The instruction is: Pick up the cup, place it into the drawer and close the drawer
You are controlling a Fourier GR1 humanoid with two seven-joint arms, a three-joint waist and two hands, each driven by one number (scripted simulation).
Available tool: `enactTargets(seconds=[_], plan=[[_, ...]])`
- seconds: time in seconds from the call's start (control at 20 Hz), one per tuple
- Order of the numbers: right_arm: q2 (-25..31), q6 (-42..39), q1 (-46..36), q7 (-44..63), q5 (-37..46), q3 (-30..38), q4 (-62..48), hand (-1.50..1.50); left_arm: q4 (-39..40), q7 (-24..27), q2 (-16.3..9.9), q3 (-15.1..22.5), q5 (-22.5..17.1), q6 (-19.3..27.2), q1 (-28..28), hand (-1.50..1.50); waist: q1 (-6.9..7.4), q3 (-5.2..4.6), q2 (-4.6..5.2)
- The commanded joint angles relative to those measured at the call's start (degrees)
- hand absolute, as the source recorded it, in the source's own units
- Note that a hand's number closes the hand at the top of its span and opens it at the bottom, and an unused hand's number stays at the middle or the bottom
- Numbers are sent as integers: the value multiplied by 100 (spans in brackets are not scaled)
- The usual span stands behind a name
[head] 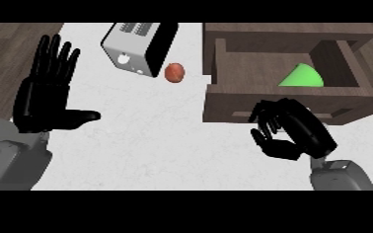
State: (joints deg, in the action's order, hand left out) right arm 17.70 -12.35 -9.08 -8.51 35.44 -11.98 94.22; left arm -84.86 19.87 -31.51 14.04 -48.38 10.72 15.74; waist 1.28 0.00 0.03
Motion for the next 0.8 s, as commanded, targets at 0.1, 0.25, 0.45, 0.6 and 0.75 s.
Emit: enactTargets(seconds=[0.1,0.25,0.45,0.6,0.75], plan=[[-234,313,-677,-283,642,-43,-1513,-150,-132,-115,22,-427,58,-269,-340,-150,-67,2,5],[-449,598,-1111,-350,1075,-216,-2310,-150,358,62,-62,-639,-30,-963,-506,-150,-55,0,17],[-610,893,-1424,-685,1265,-57,-3352,-150,-308,71,13,-806,101,-993,-1050,-150,-46,2,5],[-754,1414,-1754,-1210,1308,184,-4389,-150,-205,176,178,-821,241,-1124,-1193,-150,-28,4,17],[-806,1326,-2413,-1376,1185,523,-5134,-150,175,98,133,-1053,335,-1446,-989,-150,-43,3,20]])
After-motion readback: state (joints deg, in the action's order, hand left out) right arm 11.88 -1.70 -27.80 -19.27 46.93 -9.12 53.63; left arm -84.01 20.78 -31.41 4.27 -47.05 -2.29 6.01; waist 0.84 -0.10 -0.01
